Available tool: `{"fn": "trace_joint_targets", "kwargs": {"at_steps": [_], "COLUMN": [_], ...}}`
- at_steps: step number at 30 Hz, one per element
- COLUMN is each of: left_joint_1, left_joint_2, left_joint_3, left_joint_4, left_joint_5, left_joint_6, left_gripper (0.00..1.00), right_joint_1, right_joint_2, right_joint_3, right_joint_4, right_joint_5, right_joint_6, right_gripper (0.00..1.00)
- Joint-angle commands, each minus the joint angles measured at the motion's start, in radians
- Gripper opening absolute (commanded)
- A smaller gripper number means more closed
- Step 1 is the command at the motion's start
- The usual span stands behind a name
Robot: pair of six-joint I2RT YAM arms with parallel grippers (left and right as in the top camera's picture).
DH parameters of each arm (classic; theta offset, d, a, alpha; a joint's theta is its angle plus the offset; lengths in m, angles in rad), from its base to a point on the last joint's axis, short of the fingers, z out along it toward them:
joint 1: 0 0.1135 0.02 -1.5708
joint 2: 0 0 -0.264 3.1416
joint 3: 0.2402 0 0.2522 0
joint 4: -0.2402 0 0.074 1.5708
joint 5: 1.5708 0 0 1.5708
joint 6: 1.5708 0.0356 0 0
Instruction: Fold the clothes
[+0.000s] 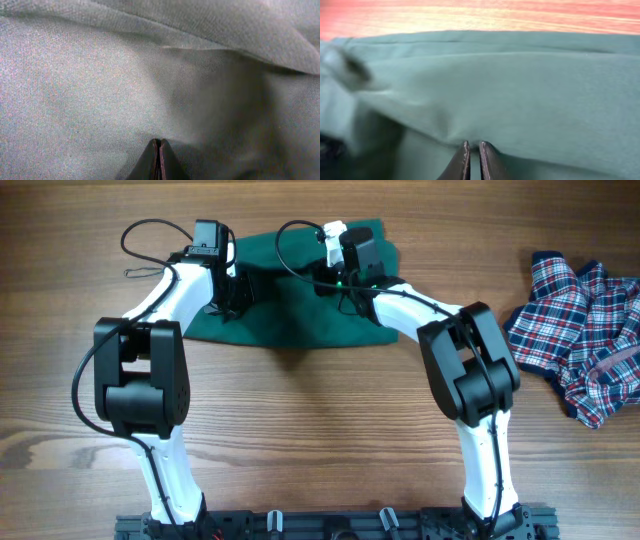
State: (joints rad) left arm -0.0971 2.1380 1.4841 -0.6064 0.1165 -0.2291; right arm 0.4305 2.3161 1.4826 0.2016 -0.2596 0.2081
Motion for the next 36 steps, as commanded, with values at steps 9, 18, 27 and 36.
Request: {"fn": "trace_joint_targets", "kwargs": {"at_steps": [9,18,27,36], "left_joint_1": [0.003,0.003,-0.060,-0.055], "left_joint_2": [0.037,-0.064,0.017,0.020], "left_joint_3": [-0.014,0.134,0.134,0.039], "left_joint_4": [-0.036,0.113,0.134,-0.115], "left_joint_5": [-0.021,0.053,0.132,-0.044], "left_joint_6": [0.013,0.012,0.013,0.045], "left_gripper": [0.06,0.04,0.04,0.04], "right_joint_1": [-0.154,-0.167,-0.041,-0.042], "right_joint_2": [0.046,-0.260,-0.209,-0.209], "right_joint_3": [0.238,0.343,0.052,-0.082], "right_joint_4": [-0.030,-0.907,-1.021,-0.928], "right_joint_5": [0.098,-0.171,-0.120,-0.072], "right_joint_6": [0.053,-0.024,-0.053,-0.058], "right_gripper": [0.10,0.04,0.04,0.04]}}
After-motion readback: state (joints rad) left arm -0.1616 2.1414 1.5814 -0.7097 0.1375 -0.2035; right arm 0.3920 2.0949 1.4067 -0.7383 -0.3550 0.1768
